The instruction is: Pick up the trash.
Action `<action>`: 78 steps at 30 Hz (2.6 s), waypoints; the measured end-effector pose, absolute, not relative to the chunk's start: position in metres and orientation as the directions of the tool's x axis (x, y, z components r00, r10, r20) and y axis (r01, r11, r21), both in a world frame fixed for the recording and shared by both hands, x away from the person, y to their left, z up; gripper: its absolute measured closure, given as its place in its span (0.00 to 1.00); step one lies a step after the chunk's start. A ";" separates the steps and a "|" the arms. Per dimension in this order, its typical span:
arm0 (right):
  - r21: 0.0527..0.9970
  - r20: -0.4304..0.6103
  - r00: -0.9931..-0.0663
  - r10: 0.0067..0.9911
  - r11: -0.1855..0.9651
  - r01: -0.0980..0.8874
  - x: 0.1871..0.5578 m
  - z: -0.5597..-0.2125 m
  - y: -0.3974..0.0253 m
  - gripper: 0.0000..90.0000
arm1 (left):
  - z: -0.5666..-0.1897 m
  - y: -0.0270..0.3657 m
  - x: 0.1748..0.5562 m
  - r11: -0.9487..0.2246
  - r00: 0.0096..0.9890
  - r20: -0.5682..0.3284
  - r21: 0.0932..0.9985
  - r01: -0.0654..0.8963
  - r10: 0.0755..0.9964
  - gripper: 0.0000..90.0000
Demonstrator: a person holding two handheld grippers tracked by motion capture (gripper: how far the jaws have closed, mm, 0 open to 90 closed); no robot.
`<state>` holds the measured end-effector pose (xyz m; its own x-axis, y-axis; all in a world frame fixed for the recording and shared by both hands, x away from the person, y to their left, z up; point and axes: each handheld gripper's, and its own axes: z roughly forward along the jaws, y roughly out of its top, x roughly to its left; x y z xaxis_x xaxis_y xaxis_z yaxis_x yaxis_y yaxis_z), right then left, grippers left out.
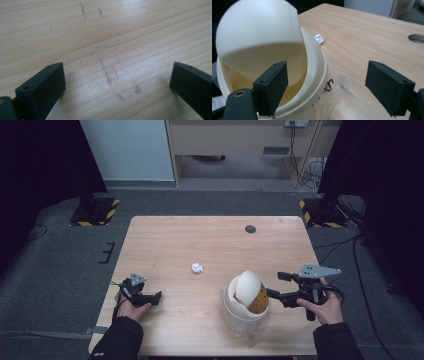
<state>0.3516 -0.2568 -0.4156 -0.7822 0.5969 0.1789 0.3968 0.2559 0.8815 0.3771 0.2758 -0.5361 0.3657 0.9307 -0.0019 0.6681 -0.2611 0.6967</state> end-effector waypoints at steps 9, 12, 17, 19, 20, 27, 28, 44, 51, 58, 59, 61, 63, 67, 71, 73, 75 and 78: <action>0.906 0.171 -0.778 0.605 0.214 0.366 0.356 -0.404 -0.265 0.17 | -0.536 0.276 0.377 -0.261 0.366 -0.002 0.697 0.668 0.931 0.00; 0.915 0.160 -0.780 0.605 0.206 0.347 0.363 -0.398 -0.265 0.14 | -0.536 0.276 0.377 -0.262 0.366 -0.002 0.696 0.668 0.931 0.00; 0.927 0.136 -0.781 0.609 0.201 0.317 0.369 -0.391 -0.264 0.12 | -0.536 0.276 0.377 -0.261 0.366 -0.002 0.697 0.668 0.931 0.00; 0.940 0.119 -0.785 0.608 0.186 0.286 0.375 -0.385 -0.263 0.12 | -0.536 0.276 0.377 -0.262 0.366 -0.002 0.696 0.668 0.931 0.00; 0.943 0.117 -0.784 0.610 0.179 0.281 0.377 -0.383 -0.263 0.11 | -0.536 0.276 0.377 -0.262 0.366 -0.002 0.696 0.668 0.931 0.00; 0.953 0.090 -0.794 0.601 0.180 0.244 0.397 -0.372 -0.252 0.12 | -0.536 0.276 0.377 -0.262 0.366 -0.002 0.696 0.668 0.931 0.00; 0.953 0.089 -0.794 0.601 0.180 0.243 0.400 -0.371 -0.251 0.12 | -0.536 0.276 0.377 -0.262 0.366 -0.002 0.696 0.668 0.931 0.00; 0.939 0.055 -0.819 0.571 0.249 0.237 0.454 -0.363 -0.217 0.17 | -0.536 0.276 0.377 -0.261 0.366 -0.002 0.696 0.668 0.931 0.00; 0.926 0.048 -0.831 0.554 0.286 0.244 0.469 -0.366 -0.201 0.20 | -0.536 0.276 0.377 -0.262 0.366 -0.002 0.697 0.668 0.930 0.00; 0.915 0.053 -0.847 0.528 0.314 0.253 0.482 -0.355 -0.176 0.22 | -0.536 0.276 0.377 -0.261 0.366 -0.002 0.697 0.668 0.930 0.00; 0.913 0.054 -0.852 0.520 0.319 0.253 0.483 -0.353 -0.172 0.22 | -0.536 0.276 0.377 -0.262 0.367 -0.002 0.697 0.668 0.930 0.00; 0.916 0.082 -0.859 0.505 0.302 0.265 0.485 -0.348 -0.164 0.23 | -0.536 0.276 0.377 -0.262 0.366 -0.002 0.697 0.668 0.930 0.00; 0.918 0.095 -0.866 0.491 0.293 0.267 0.486 -0.343 -0.155 0.24 | -0.536 0.276 0.377 -0.262 0.367 -0.002 0.697 0.668 0.930 0.00; 0.915 0.101 -0.861 0.498 0.294 0.277 0.489 -0.334 -0.139 0.24 | -0.536 0.276 0.377 -0.261 0.366 -0.002 0.697 0.668 0.930 0.00; 0.917 0.101 -0.848 0.520 0.282 0.282 0.492 -0.328 -0.123 0.24 | -0.536 0.276 0.377 -0.261 0.366 -0.002 0.697 0.668 0.931 0.00; 0.918 0.104 -0.845 0.525 0.276 0.284 0.492 -0.325 -0.115 0.24 | -0.536 0.276 0.377 -0.262 0.367 -0.002 0.697 0.667 0.930 0.00; 0.920 0.116 -0.843 0.526 0.263 0.291 0.492 -0.322 -0.106 0.24 | -0.536 0.276 0.377 -0.262 0.367 -0.002 0.697 0.668 0.930 0.00; 0.921 0.114 -0.833 0.541 0.256 0.293 0.492 -0.318 -0.091 0.24 | -0.536 0.276 0.377 -0.262 0.367 -0.002 0.697 0.668 0.930 0.00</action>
